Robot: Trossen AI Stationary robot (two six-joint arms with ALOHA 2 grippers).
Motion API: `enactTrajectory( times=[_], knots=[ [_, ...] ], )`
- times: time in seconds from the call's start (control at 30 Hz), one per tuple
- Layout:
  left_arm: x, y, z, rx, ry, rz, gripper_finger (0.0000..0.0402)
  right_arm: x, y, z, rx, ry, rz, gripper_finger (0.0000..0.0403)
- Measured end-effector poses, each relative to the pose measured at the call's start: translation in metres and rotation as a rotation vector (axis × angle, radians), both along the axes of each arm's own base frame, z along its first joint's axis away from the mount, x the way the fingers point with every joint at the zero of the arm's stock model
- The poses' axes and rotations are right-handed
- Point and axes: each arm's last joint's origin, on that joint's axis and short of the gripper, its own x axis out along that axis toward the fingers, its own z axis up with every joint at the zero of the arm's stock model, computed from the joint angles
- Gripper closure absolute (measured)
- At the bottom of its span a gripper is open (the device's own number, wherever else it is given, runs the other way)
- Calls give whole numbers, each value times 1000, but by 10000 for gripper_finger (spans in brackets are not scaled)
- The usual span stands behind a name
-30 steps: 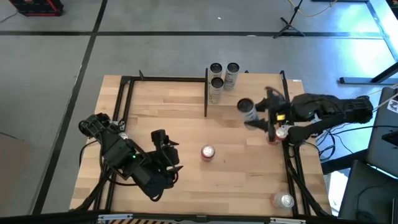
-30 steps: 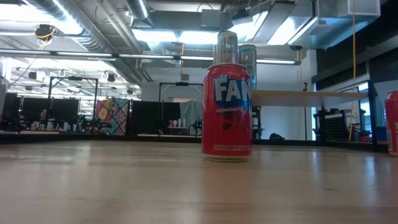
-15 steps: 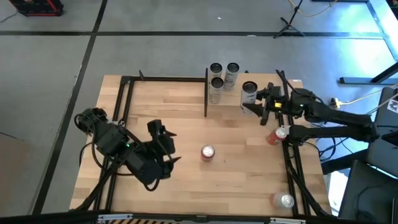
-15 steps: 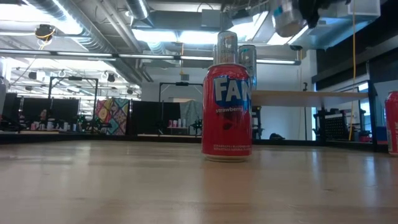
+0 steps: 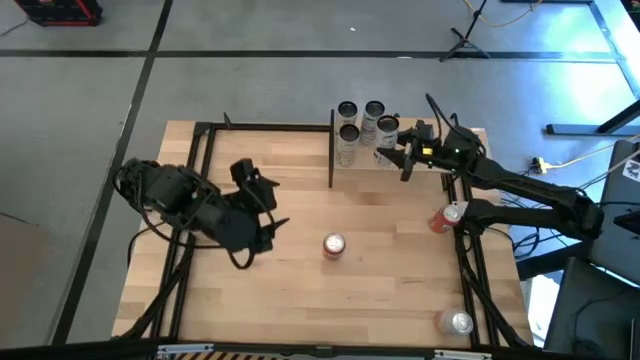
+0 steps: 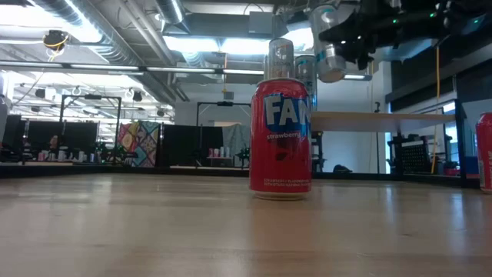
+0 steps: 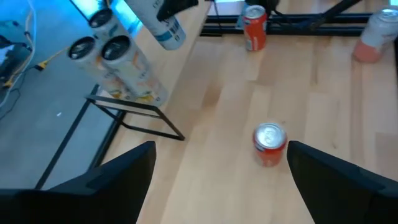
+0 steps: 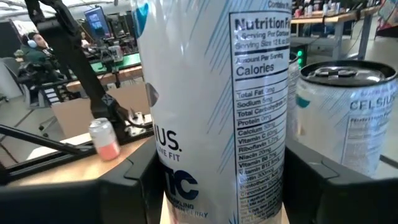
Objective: Place canned beverage on shelf
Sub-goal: Put the white blue soda can on the shelf aligned with the other white blue soda can
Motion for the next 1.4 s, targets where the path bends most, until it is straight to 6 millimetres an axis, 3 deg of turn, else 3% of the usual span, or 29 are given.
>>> enactTrajectory(
  times=[0.17,0.47,0.97,1.13,1.4],
  knots=[
    [3,15,2,19,5,34,49,12,-12,-9,-23,22,11,187],
    [5,24,4,73,1,70,49,29,-23,-17,-104,3,7,187],
    [9,36,3,61,-4,124,49,14,-21,-56,-112,-49,-36,187],
    [10,40,3,58,-3,138,49,15,-23,-53,-153,-69,-59,187],
    [10,42,3,54,-6,147,50,24,-29,-70,-111,-3,-73,187]
  ],
)
